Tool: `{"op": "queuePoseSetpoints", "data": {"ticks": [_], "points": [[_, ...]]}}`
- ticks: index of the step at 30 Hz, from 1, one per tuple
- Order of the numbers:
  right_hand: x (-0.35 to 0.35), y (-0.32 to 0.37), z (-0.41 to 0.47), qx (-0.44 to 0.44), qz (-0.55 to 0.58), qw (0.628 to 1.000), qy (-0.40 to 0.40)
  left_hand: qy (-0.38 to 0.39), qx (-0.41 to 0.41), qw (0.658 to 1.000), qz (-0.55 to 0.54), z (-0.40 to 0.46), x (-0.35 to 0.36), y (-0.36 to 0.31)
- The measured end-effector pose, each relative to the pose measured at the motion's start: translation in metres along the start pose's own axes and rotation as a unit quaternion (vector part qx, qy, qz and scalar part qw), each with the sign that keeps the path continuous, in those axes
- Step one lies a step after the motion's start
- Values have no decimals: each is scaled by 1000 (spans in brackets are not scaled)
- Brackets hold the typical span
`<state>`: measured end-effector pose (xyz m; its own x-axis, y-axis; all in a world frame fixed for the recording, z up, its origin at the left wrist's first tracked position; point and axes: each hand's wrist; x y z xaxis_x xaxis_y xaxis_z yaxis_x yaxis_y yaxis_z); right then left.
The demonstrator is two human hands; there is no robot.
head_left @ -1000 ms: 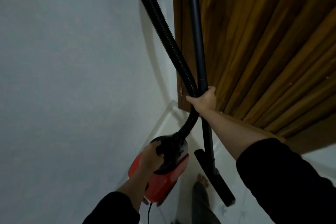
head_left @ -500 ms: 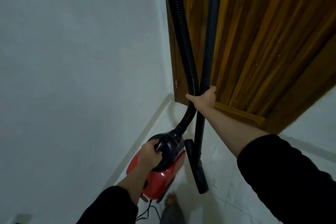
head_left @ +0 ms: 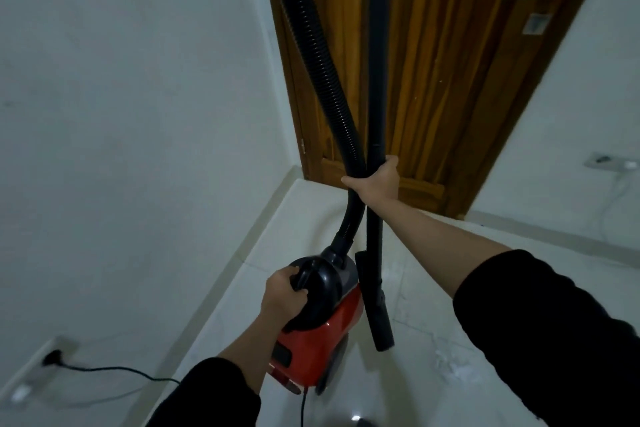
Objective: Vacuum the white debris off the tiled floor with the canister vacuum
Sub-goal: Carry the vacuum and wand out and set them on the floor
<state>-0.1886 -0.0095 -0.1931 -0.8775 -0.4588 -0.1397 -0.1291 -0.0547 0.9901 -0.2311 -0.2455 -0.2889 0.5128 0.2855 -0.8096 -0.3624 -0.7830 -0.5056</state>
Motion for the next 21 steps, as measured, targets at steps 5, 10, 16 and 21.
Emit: {"op": "queuePoseSetpoints", "data": {"ticks": [5, 10, 16, 21], "points": [[-30, -6, -67, -12, -9, 1000, -3, 4, 25, 1000, -8, -66, 16, 13], [-53, -10, -163, -13, -1, 1000, -23, -6, 97, 995, -4, -142, 20, 53], [-74, -12, -288, -5, 14, 999, -49, -7, 133, 991, -3, -243, 20, 106], [-87, -22, -357, 28, 15, 998, -56, 7, 121, 993, 15, -302, 23, 134]]}}
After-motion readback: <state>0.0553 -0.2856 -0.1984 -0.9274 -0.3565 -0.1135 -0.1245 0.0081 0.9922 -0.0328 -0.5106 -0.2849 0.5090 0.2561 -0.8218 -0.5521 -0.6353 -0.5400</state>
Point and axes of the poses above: each hand's wrist, its own z-axis towards the middle knuckle, its own x-axis out of the palm, y = z × x, and after that the axes turned 11 degrees about z, right-handed
